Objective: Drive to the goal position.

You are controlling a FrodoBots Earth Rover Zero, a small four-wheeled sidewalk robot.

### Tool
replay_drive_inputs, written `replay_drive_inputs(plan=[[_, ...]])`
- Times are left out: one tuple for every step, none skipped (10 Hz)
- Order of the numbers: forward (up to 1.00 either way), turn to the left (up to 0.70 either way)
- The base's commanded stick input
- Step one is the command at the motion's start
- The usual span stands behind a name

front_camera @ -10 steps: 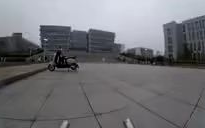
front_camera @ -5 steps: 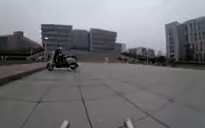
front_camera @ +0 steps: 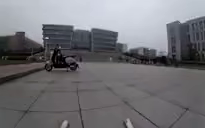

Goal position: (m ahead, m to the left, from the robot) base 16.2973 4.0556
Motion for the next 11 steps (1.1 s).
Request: replay_drive_inputs(plan=[[0.69, -0.05], [0.69, -0.05], [0.8, -0.04], [0.84, -0.04], [0.84, -0.04], [0.84, -0.04], [0.84, -0.04], [0.84, -0.04], [0.84, -0.04], [0.84, -0.04], [0.84, -0.04]])
